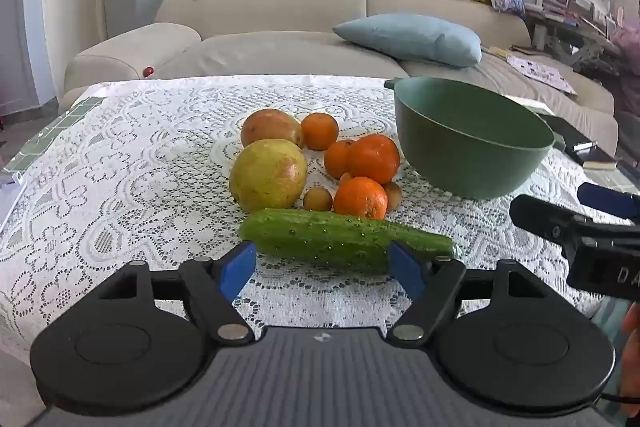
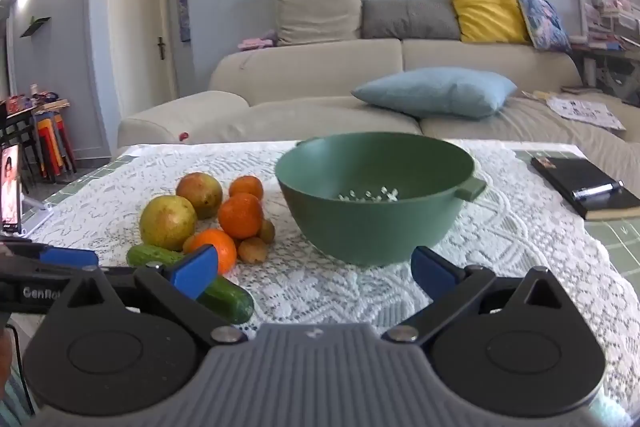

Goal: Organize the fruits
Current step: 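Move the left tool to the yellow pear while the right tool approaches the reddish fruit, then grasp the yellow pear with the left tool while the right tool grasps the reddish fruit, then carry both fruits over the green colander and release them inside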

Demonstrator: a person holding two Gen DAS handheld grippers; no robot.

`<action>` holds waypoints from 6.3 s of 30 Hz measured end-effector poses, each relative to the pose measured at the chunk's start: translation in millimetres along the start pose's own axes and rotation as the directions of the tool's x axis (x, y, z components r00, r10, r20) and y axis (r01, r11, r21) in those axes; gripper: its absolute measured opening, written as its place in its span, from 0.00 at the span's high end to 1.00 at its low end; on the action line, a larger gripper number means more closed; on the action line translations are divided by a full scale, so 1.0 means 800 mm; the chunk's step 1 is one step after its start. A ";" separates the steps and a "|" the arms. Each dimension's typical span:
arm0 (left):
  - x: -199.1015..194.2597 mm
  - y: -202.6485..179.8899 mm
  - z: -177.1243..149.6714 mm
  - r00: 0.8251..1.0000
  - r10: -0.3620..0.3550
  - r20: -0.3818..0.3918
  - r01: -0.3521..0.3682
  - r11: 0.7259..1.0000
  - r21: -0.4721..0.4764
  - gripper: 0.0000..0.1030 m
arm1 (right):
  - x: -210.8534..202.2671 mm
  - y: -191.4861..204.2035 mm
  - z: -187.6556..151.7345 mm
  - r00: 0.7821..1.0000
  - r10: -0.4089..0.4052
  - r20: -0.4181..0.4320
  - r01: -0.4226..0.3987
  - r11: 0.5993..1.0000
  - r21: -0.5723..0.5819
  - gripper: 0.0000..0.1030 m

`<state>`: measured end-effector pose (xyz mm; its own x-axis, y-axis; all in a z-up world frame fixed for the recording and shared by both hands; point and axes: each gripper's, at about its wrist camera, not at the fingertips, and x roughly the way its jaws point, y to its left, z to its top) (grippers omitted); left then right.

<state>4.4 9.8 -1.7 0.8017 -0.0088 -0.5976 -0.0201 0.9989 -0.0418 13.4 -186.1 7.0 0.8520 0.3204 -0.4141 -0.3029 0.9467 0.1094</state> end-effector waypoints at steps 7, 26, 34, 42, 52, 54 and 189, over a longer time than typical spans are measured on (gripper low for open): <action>0.002 0.010 0.006 1.000 -0.019 -0.001 0.019 0.999 -0.038 0.25 | 0.019 0.017 -0.001 0.999 0.043 -0.008 -0.043 0.997 -0.064 0.04; 0.026 0.042 0.068 0.989 -0.082 -0.124 0.068 0.991 -0.114 0.33 | 0.081 0.052 0.051 0.958 0.219 -0.186 -0.245 0.961 -0.127 0.45; 0.069 0.043 0.102 0.982 -0.039 -0.182 0.063 0.990 0.128 0.25 | 0.140 0.076 0.090 0.954 0.221 -0.204 -0.273 0.922 -0.274 0.66; 0.107 0.051 0.094 0.970 -0.070 -0.234 0.105 0.984 0.142 0.23 | 0.180 0.079 0.110 0.944 0.241 -0.227 -0.298 0.918 -0.263 0.66; 0.138 0.069 0.104 0.955 -0.120 -0.273 0.145 0.987 0.073 0.18 | 0.202 0.091 0.105 0.926 0.284 -0.248 -0.348 0.897 -0.274 0.65; 0.146 0.068 0.103 0.951 -0.115 -0.287 0.142 0.987 0.074 0.18 | 0.204 0.089 0.104 0.925 0.285 -0.252 -0.351 0.894 -0.278 0.65; 0.190 -0.129 0.189 0.917 -0.237 -0.322 0.287 0.951 0.117 0.25 | 0.227 -0.068 0.108 0.873 0.007 -0.488 -0.172 0.940 -0.295 0.40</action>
<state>218.4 -87.9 32.8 0.5475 -0.2596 -0.7955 0.2805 0.9526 -0.1178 221.7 -176.5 3.8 0.5332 0.2704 -0.8016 -0.5577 0.8249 -0.0927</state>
